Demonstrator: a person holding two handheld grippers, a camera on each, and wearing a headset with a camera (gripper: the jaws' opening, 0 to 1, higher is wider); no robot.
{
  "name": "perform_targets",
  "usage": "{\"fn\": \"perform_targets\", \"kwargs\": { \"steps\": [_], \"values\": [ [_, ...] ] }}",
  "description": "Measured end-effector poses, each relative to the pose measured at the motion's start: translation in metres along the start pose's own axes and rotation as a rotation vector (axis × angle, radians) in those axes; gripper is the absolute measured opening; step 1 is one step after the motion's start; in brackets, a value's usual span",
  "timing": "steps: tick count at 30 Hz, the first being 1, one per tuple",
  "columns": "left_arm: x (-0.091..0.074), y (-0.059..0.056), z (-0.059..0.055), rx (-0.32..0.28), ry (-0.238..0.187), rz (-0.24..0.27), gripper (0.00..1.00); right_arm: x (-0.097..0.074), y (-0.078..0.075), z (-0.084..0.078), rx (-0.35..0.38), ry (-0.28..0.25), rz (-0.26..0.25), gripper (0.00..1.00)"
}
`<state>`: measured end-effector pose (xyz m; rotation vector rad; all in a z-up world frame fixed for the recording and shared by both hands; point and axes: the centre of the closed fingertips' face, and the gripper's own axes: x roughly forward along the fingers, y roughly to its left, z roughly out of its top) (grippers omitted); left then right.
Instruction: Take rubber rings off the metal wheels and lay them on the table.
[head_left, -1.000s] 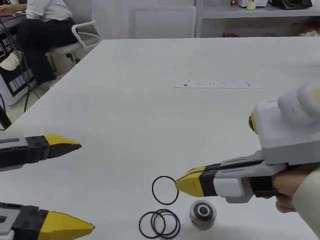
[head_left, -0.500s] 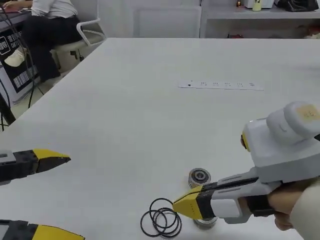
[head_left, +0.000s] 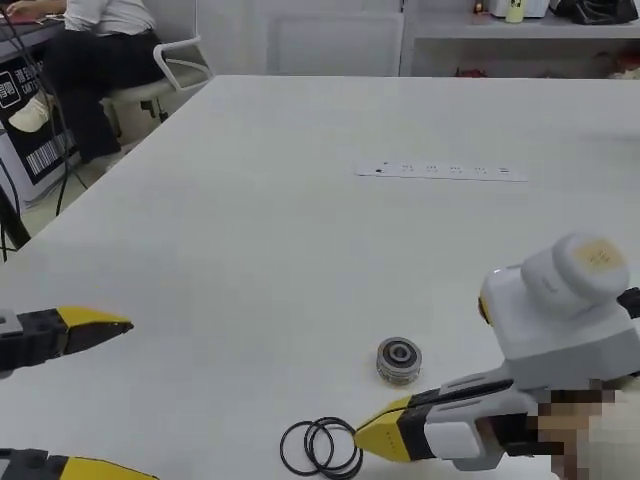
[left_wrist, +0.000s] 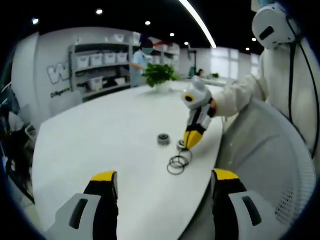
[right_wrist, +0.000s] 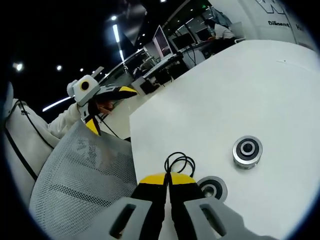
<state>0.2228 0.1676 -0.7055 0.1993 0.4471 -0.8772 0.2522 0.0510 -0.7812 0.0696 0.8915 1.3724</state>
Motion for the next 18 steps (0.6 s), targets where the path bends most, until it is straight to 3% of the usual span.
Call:
{"fn": "perform_targets", "kwargs": {
  "steps": [18],
  "values": [
    [-0.0016, 0.0023, 0.0039, 0.004, -0.011, 0.004, 0.76, 0.0035, -0.0106, -0.0051, -0.024, 0.028, -0.054, 0.00]
  ]
}}
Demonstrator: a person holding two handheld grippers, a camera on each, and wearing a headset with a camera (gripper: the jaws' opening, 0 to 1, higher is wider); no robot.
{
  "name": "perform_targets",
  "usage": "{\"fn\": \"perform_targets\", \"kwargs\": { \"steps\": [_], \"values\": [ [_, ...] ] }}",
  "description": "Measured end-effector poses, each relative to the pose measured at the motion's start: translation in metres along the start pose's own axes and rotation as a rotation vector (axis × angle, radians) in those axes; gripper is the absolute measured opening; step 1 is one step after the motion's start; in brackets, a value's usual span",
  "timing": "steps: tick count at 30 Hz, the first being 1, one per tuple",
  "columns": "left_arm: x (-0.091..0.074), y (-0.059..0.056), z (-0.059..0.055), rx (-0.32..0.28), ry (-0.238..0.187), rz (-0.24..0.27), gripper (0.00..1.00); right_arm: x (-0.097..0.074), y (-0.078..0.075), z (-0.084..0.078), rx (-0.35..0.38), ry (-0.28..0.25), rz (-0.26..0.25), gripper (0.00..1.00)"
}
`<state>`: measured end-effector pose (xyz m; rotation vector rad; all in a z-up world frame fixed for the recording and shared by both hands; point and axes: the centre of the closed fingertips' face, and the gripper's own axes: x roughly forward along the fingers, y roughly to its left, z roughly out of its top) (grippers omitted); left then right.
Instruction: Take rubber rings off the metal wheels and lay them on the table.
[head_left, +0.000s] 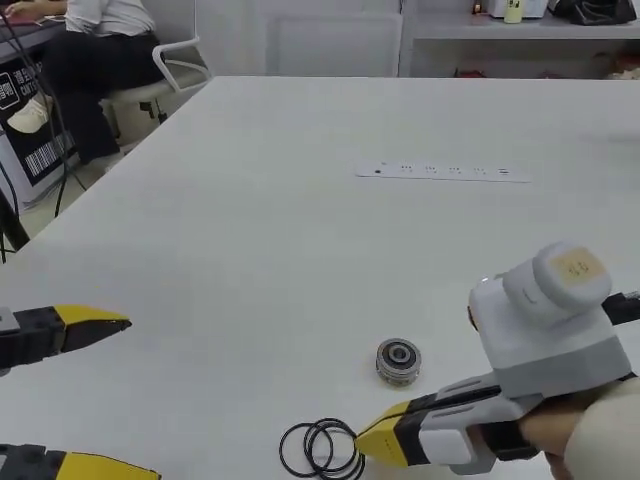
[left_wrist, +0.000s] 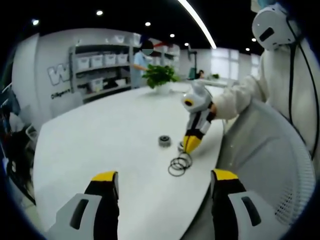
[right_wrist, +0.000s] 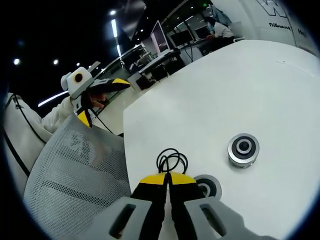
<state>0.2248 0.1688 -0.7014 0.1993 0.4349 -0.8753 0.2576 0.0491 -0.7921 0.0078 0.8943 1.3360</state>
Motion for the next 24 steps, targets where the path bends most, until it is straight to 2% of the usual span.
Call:
{"fn": "perform_targets", "kwargs": {
  "steps": [11, 24],
  "values": [
    [-0.0019, 0.0011, -0.0023, 0.008, 0.006, 0.005, 0.76, 0.0003, -0.0066, 0.0011, -0.031, 0.001, -0.030, 0.02],
    [-0.0018, 0.0039, -0.0034, 0.001, 0.006, 0.016, 0.75, 0.0001, -0.0031, -0.0001, -0.044, 0.008, -0.022, 0.04]
  ]
}}
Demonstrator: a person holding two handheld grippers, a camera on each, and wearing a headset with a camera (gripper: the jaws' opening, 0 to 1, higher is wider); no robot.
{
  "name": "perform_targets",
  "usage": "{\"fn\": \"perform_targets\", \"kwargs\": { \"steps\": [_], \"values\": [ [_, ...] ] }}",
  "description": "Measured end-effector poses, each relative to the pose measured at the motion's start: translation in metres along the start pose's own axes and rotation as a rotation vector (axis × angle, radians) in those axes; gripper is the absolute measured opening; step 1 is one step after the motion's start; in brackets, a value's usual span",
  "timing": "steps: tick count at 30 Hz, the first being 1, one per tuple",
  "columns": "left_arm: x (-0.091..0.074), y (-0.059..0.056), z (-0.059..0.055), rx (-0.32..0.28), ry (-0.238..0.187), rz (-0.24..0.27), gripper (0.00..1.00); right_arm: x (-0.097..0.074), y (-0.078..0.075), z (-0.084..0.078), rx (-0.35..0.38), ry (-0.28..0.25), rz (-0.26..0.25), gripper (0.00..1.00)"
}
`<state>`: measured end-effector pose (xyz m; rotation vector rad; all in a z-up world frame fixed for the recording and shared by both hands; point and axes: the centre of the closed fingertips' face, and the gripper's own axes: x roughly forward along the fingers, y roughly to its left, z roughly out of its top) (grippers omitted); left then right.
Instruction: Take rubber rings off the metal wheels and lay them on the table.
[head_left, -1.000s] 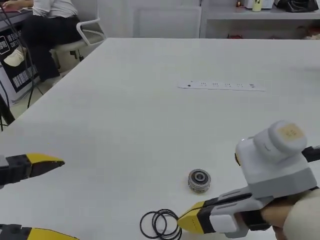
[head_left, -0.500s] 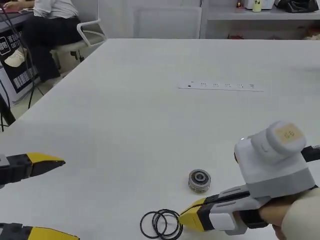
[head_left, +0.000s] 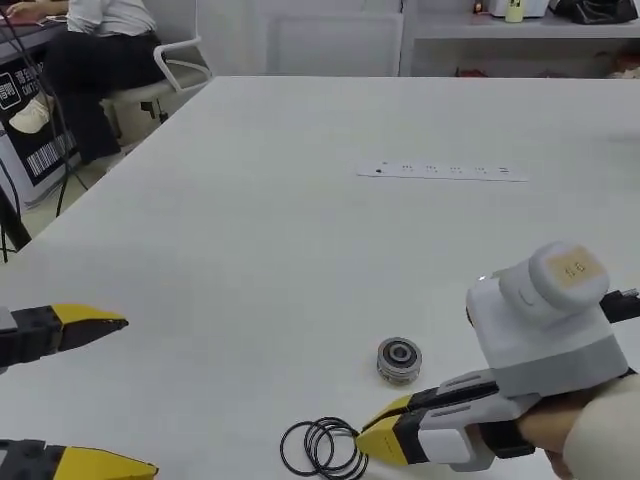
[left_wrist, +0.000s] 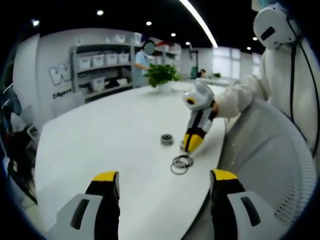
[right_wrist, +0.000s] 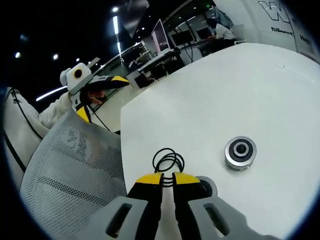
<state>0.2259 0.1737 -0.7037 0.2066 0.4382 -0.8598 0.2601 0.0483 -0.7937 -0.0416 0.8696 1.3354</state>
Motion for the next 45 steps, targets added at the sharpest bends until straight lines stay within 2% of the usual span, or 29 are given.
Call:
{"fn": "perform_targets", "kwargs": {
  "steps": [11, 20, 31, 40, 45],
  "values": [
    [0.002, -0.002, 0.001, -0.002, -0.003, -0.005, 0.76, -0.010, 0.000, 0.010, -0.010, -0.035, -0.009, 0.05],
    [0.002, -0.001, 0.001, -0.002, -0.003, -0.005, 0.76, -0.025, 0.001, 0.027, -0.029, -0.084, -0.031, 0.07],
    [0.002, -0.001, 0.000, -0.007, -0.009, -0.002, 0.77, -0.055, 0.008, 0.050, -0.059, -0.179, -0.071, 0.20],
    [0.000, 0.000, -0.001, -0.008, -0.012, 0.004, 0.79, -0.075, 0.011, 0.057, -0.079, -0.222, -0.114, 0.29],
    [-0.001, 0.000, -0.004, -0.017, -0.005, 0.013, 0.85, -0.089, 0.017, 0.059, -0.120, -0.229, -0.140, 0.37]
  ]
}}
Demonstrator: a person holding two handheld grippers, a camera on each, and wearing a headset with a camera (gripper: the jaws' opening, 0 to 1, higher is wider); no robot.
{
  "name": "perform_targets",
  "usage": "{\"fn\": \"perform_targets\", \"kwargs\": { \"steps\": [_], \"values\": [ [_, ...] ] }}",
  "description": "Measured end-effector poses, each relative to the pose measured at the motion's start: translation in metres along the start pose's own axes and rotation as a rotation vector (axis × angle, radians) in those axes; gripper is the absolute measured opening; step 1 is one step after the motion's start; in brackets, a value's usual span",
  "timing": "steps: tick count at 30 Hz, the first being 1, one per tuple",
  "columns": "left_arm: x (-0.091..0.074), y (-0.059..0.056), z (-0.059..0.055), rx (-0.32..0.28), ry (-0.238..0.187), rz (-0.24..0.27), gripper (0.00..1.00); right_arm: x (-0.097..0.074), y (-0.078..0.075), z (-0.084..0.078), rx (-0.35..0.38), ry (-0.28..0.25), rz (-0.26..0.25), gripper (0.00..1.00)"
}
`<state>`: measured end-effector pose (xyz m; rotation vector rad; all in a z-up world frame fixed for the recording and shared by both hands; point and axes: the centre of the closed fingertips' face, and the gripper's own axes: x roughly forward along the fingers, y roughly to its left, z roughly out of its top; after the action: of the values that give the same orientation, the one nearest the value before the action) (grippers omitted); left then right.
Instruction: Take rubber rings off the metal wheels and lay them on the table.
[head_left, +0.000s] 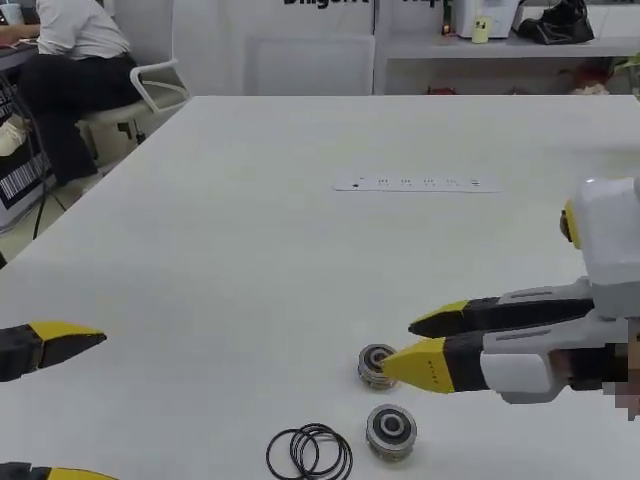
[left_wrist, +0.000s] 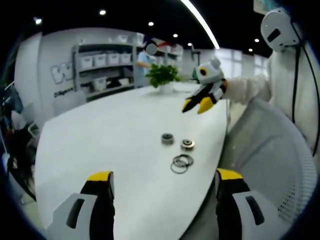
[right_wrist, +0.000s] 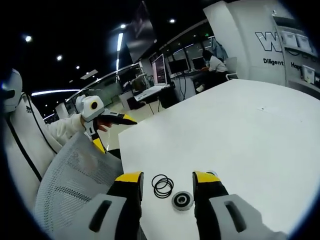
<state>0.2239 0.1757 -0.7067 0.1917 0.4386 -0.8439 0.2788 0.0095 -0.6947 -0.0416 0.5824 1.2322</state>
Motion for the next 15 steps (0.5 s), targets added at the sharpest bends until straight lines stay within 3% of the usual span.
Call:
{"fn": "perform_targets", "kwargs": {
  "steps": [6, 11, 15],
  "values": [
    [-0.002, 0.000, -0.004, -0.008, 0.007, 0.007, 0.88, -0.015, 0.000, -0.001, -0.045, 0.006, -0.037, 0.46],
    [-0.003, 0.001, -0.005, -0.017, 0.006, 0.017, 0.91, -0.026, -0.003, -0.008, -0.060, 0.009, -0.080, 0.61],
    [-0.004, 0.001, -0.007, -0.024, 0.005, 0.020, 0.92, -0.033, -0.002, -0.016, -0.064, 0.015, -0.094, 0.64]
  ]
}}
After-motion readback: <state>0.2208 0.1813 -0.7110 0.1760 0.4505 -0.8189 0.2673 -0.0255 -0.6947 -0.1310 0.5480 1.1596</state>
